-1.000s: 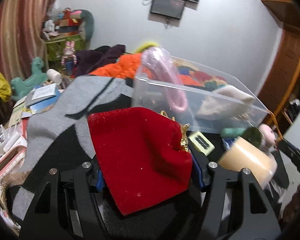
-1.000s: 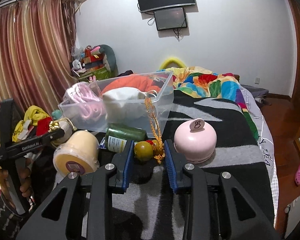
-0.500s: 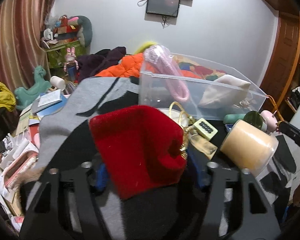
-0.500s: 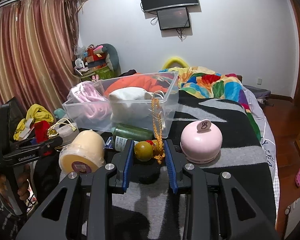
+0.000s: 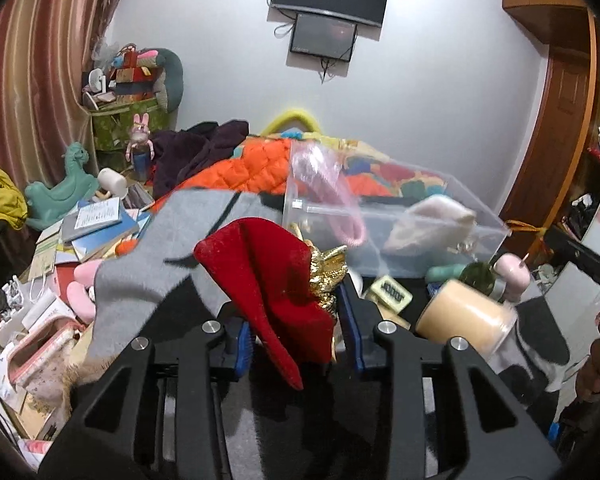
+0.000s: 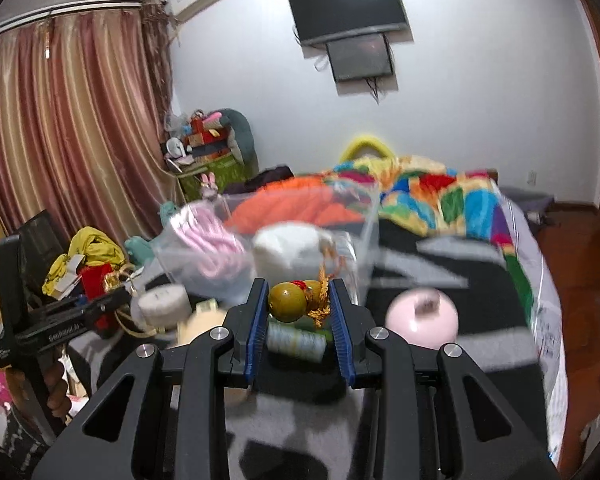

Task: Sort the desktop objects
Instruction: 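Carry both held items over the clear box and open both tools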

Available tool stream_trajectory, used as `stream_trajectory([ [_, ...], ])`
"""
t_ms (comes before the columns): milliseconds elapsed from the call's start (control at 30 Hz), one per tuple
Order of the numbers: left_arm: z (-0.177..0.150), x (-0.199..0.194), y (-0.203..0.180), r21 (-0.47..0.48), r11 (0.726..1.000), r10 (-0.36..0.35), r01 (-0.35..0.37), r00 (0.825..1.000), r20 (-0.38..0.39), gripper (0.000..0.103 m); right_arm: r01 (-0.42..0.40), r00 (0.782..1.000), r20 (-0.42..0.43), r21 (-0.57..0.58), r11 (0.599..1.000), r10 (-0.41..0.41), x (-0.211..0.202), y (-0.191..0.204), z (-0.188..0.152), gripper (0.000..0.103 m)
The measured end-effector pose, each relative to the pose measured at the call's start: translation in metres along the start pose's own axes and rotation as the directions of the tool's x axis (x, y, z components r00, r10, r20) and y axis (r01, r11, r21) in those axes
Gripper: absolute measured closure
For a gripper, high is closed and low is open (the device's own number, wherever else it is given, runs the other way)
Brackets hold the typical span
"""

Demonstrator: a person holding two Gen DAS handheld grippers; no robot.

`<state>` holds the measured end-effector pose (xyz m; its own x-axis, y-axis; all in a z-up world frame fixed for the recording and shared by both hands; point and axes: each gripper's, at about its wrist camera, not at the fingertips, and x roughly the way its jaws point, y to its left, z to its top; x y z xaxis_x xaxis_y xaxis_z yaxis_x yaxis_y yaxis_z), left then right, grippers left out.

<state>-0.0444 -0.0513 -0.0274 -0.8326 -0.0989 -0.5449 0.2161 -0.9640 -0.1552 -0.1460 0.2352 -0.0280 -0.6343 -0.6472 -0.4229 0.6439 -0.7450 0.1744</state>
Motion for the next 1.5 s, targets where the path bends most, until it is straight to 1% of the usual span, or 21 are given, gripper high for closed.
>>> stream_trajectory([
  [133,0.014,-0.011,0.001,0.006,1.0,-0.008,0.008,0.999,0.053,0.067,-0.009,1.0,0.026,-0.039,0.999,0.01,0.006,0.008,0.023,0.075],
  [167,0.02,-0.014,0.0,0.011,1.0,-0.02,0.019,0.998,0.064,0.067,-0.007,0.999,0.031,-0.043,0.999,0.008,0.008,0.01,0.028,0.075],
  [267,0.033,-0.014,-0.003,0.024,0.999,-0.037,0.035,0.996,0.082,0.067,-0.003,0.999,0.053,-0.053,0.999,0.006,0.011,0.013,0.039,0.075],
  [400,0.055,-0.012,-0.012,0.045,0.997,-0.069,0.064,0.99,0.119,0.067,0.019,0.997,0.074,-0.078,0.997,-0.013,0.02,0.019,0.058,0.075],
  [533,0.077,-0.006,-0.02,0.053,0.992,-0.117,0.11,0.983,0.139,0.067,0.049,0.993,0.117,-0.123,0.991,-0.034,0.022,0.027,0.076,0.075],
  [600,0.089,-0.002,-0.025,0.063,0.993,-0.11,0.101,0.981,0.162,0.067,0.056,0.992,0.12,-0.124,0.991,-0.041,0.027,0.029,0.079,0.075],
  [667,0.097,0.004,-0.03,0.073,0.992,-0.113,0.102,0.979,0.167,0.067,0.053,0.994,0.103,-0.118,0.992,-0.041,0.036,0.029,0.076,0.075],
  [767,0.103,0.024,-0.037,0.078,0.989,-0.134,0.124,0.982,0.133,0.067,0.063,0.997,0.061,-0.107,0.992,-0.057,0.05,0.025,0.061,0.075],
  [867,0.1,0.042,-0.043,0.085,0.988,-0.14,0.131,0.985,0.103,0.067,0.066,0.998,0.011,-0.079,0.995,-0.065,0.059,0.015,0.046,0.075],
  [967,0.094,0.057,-0.048,0.093,0.987,-0.139,0.132,0.988,0.073,0.067,0.073,0.997,-0.003,-0.043,0.996,-0.074,0.059,0.003,0.039,0.075],
  [1067,0.086,0.073,-0.053,0.105,0.988,-0.115,0.11,0.992,0.042,0.067,0.075,0.997,-0.011,-0.016,0.997,-0.075,0.055,-0.009,0.033,0.075],
  [1167,0.078,0.087,-0.055,0.108,0.988,-0.113,0.112,0.994,0.003,0.067,0.092,0.995,-0.026,-0.007,0.996,-0.092,0.053,-0.014,0.028,0.075],
  [1233,0.072,0.093,-0.059,0.126,0.986,-0.103,0.105,0.994,-0.019,0.067,0.099,0.994,-0.039,0.004,0.995,-0.099,0.055,-0.017,0.025,0.075],
  [1300,0.067,0.097,-0.063,0.152,0.984,-0.091,0.096,0.995,-0.039,0.059,0.098,0.994,-0.056,0.012,0.995,-0.097,0.056,-0.019,0.02,0.073],
  [1333,0.065,0.098,-0.065,0.163,0.982,-0.09,0.096,0.995,-0.044,0.056,0.102,0.993,-0.061,0.015,0.995,-0.101,0.056,-0.019,0.019,0.069],
  [1367,0.064,0.098,-0.068,0.17,0.981,-0.089,0.096,0.995,-0.046,0.047,0.109,0.992,-0.063,0.015,0.994,-0.108,0.057,-0.019,0.017,0.064],
  [1400,0.062,0.097,-0.07,0.18,0.98,-0.084,0.09,0.996,-0.042,0.04,0.118,0.991,-0.063,0.013,0.993,-0.117,0.056,-0.019,0.015,0.062],
  [1467,0.059,0.091,-0.074,0.198,0.977,-0.077,0.079,0.997,-0.021,0.034,0.135,0.989,-0.056,0.007,0.991,-0.134,0.054,-0.017,0.013,0.053],
  [1500,0.057,0.087,-0.076,0.209,0.975,-0.075,0.075,0.997,-0.009,0.031,0.139,0.989,-0.052,0.003,0.99,-0.139,0.052,-0.015,0.013,0.051],
])
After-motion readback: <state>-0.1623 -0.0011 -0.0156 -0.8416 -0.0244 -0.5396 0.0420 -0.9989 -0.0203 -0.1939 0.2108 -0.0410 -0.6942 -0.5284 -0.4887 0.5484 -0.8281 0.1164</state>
